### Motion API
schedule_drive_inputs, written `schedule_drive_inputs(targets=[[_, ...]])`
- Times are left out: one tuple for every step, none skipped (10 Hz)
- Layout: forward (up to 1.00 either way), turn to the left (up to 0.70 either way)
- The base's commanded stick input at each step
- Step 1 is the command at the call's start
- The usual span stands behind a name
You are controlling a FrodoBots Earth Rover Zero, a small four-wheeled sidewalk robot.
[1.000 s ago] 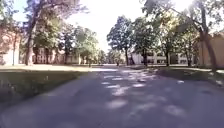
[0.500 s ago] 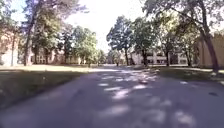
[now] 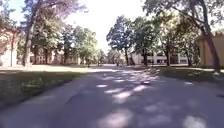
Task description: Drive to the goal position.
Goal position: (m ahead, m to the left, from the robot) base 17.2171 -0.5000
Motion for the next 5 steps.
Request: schedule_drive_inputs(targets=[[0.45,0.0],[0.45,0.0],[0.45,0.0],[0.45,0.0],[0.45,0.0]])
